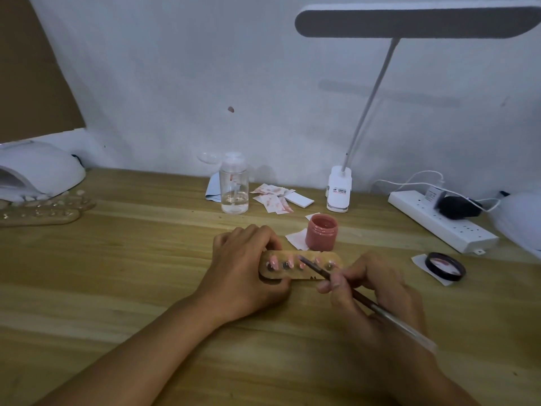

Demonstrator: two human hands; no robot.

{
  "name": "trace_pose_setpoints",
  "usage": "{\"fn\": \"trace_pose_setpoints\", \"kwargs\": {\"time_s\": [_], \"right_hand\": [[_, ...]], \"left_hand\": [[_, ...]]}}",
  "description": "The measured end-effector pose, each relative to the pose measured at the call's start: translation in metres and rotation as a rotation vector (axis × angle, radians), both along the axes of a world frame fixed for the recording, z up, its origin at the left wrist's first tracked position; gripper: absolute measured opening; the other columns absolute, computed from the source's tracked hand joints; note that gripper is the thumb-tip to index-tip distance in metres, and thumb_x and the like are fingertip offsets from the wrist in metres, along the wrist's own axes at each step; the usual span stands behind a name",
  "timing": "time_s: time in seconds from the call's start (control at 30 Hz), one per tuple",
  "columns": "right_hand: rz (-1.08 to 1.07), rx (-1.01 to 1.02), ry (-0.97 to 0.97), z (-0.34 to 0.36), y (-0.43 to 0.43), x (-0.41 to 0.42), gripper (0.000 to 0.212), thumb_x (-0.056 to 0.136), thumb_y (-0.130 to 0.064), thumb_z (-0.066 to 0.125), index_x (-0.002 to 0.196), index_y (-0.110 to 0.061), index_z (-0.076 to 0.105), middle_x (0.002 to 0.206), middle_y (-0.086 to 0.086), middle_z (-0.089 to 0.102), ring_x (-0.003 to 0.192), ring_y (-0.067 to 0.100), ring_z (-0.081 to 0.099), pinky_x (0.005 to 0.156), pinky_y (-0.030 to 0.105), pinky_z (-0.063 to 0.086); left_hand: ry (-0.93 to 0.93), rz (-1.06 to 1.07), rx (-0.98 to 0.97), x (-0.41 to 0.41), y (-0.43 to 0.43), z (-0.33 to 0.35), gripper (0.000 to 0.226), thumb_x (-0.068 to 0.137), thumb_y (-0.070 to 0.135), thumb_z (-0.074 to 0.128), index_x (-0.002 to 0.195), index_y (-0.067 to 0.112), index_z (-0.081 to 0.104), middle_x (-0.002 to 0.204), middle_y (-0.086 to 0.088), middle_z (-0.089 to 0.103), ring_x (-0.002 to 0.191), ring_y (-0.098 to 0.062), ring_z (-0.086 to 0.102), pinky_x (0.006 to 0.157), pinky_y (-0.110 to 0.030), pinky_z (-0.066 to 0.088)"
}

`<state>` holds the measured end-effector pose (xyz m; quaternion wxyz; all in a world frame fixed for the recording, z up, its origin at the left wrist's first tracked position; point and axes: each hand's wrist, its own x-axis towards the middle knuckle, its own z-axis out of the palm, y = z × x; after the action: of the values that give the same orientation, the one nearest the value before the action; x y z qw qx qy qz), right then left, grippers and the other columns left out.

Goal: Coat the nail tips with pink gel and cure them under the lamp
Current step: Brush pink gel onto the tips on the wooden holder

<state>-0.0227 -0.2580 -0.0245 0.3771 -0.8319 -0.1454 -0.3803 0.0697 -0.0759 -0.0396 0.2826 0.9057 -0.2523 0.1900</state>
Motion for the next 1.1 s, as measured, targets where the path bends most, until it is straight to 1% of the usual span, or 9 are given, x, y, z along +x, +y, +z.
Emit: {"fn": "trace_pose_setpoints", "kwargs": {"time_s": [0.17, 0.3, 0.37, 0.47, 0.6, 0.67, 0.77, 0.9, 1.1], "right_hand": [[0.027, -0.059, 0.019, -0.0005, 0.0015, 0.0014, 0.017, 0.083, -0.033, 0.052, 0.075, -0.023, 0.063, 0.089, -0.021, 0.064, 0.082, -0.01, 0.06, 0.08, 0.049, 0.052], [0.025, -0.052, 0.025, 0.0005, 0.001, 0.001, 0.018, 0.083, -0.033, 0.052, 0.075, -0.022, 0.062, 0.09, -0.026, 0.064, 0.085, -0.01, 0.061, 0.082, 0.046, 0.051], [0.021, -0.067, 0.017, 0.0002, 0.0003, 0.0003, 0.021, 0.083, -0.032, 0.051, 0.074, -0.018, 0.063, 0.091, -0.028, 0.063, 0.086, -0.012, 0.059, 0.08, 0.042, 0.05], [0.021, -0.087, -0.007, -0.0009, -0.0001, -0.0001, 0.022, 0.083, -0.03, 0.051, 0.072, -0.015, 0.062, 0.089, -0.025, 0.064, 0.082, -0.015, 0.058, 0.08, 0.034, 0.046], [0.024, -0.09, -0.025, -0.0009, 0.0001, 0.0012, 0.02, 0.083, -0.027, 0.051, 0.071, -0.014, 0.061, 0.078, -0.023, 0.063, 0.079, -0.013, 0.058, 0.081, 0.036, 0.048], [0.016, -0.088, -0.035, -0.001, -0.0002, 0.0009, 0.019, 0.083, -0.027, 0.051, 0.071, -0.015, 0.06, 0.076, -0.022, 0.063, 0.079, -0.012, 0.058, 0.08, 0.032, 0.046], [-0.004, -0.097, -0.027, -0.0018, -0.0005, 0.0007, 0.019, 0.082, -0.029, 0.051, 0.07, -0.017, 0.059, 0.067, -0.022, 0.061, 0.079, -0.007, 0.058, 0.078, 0.028, 0.043], [-0.015, -0.109, -0.019, -0.0024, -0.001, 0.0008, 0.022, 0.082, -0.029, 0.051, 0.068, -0.014, 0.06, 0.063, -0.017, 0.06, 0.074, -0.002, 0.057, 0.078, 0.028, 0.042], [-0.053, -0.142, 0.021, -0.004, -0.0022, 0.0017, 0.023, 0.081, -0.031, 0.05, 0.067, -0.015, 0.06, 0.061, -0.015, 0.056, 0.074, 0.0, 0.054, 0.078, 0.022, 0.04]], "left_hand": [[-0.021, -0.016, 0.018, -0.0017, -0.0004, 0.0014, 0.037, 0.064, 0.056, 0.064, 0.09, 0.045, 0.04, 0.089, 0.023, 0.049, 0.089, 0.001, 0.046, 0.091, -0.026, 0.027], [-0.022, -0.014, 0.025, -0.0033, -0.0004, 0.0028, 0.035, 0.065, 0.055, 0.063, 0.091, 0.042, 0.044, 0.089, 0.021, 0.05, 0.088, -0.001, 0.047, 0.093, -0.028, 0.028], [-0.021, -0.012, 0.029, -0.004, -0.0003, 0.0032, 0.034, 0.066, 0.054, 0.064, 0.091, 0.04, 0.045, 0.089, 0.02, 0.05, 0.089, -0.002, 0.047, 0.094, -0.029, 0.029], [-0.016, -0.012, 0.034, -0.0043, -0.0005, 0.004, 0.035, 0.065, 0.053, 0.064, 0.091, 0.04, 0.045, 0.089, 0.02, 0.05, 0.088, -0.002, 0.047, 0.095, -0.03, 0.029], [-0.014, -0.009, 0.029, -0.0046, -0.0007, 0.0035, 0.034, 0.065, 0.053, 0.064, 0.09, 0.041, 0.044, 0.089, 0.02, 0.051, 0.088, -0.001, 0.047, 0.095, -0.03, 0.029], [-0.019, -0.003, 0.022, -0.0046, -0.0007, 0.0025, 0.034, 0.065, 0.052, 0.064, 0.089, 0.042, 0.043, 0.088, 0.02, 0.05, 0.087, -0.002, 0.047, 0.095, -0.03, 0.03], [-0.014, -0.007, 0.019, -0.004, -0.0007, 0.0021, 0.034, 0.064, 0.053, 0.064, 0.089, 0.043, 0.042, 0.087, 0.021, 0.05, 0.087, -0.001, 0.047, 0.094, -0.029, 0.029], [-0.003, -0.01, 0.027, -0.0027, -0.0007, 0.0022, 0.034, 0.064, 0.056, 0.061, 0.088, 0.045, 0.04, 0.087, 0.022, 0.049, 0.088, 0.001, 0.046, 0.093, -0.027, 0.027], [0.008, -0.017, 0.036, -0.0032, -0.0006, 0.0036, 0.034, 0.063, 0.06, 0.057, 0.089, 0.044, 0.041, 0.088, 0.023, 0.05, 0.088, 0.001, 0.046, 0.091, -0.025, 0.026]]}}
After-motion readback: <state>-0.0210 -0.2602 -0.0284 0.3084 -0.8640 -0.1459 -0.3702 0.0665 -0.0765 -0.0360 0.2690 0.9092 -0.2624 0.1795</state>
